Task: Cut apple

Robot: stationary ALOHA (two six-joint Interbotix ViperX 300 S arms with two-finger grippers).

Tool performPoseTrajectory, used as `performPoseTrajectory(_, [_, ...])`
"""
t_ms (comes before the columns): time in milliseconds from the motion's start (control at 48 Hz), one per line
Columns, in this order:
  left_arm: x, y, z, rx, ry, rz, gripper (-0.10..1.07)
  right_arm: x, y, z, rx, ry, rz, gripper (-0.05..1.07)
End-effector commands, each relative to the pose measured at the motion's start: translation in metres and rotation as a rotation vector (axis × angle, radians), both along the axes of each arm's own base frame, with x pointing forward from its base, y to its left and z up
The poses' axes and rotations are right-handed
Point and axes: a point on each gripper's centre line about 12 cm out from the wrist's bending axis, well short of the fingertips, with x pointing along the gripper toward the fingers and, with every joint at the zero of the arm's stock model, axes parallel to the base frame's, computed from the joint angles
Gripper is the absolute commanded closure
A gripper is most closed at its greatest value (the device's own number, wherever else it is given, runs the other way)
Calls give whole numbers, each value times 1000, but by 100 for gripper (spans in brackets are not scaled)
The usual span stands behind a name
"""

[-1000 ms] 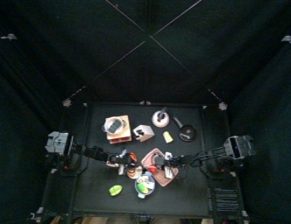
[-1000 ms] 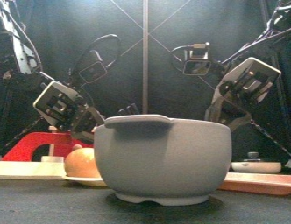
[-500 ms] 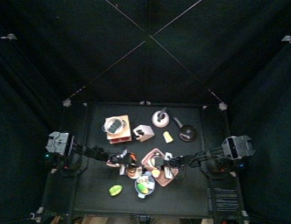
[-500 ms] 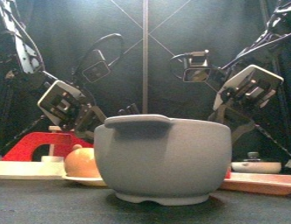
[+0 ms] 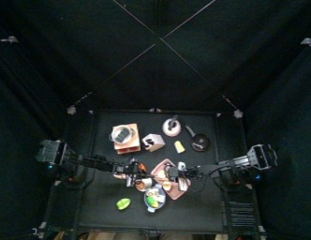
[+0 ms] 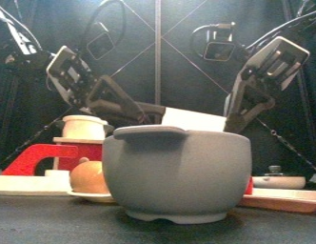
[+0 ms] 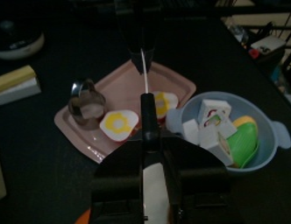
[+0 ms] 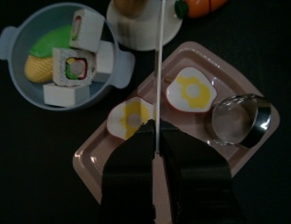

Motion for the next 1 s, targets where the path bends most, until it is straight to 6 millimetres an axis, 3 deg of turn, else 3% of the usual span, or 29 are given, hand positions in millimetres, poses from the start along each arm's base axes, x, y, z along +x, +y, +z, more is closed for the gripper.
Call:
performPoseTrajectory(0, [2, 2, 12, -1, -42, 7, 55, 1, 2, 15, 6, -67, 12, 61])
performPoseTrajectory(417, [2, 3, 26, -28, -80, 26, 55, -8, 3, 9, 7, -30, 11, 11])
performPoseTrajectory(979, [-7, 3, 22, -50, -24, 50, 55, -12, 4, 12, 4, -37, 18, 11])
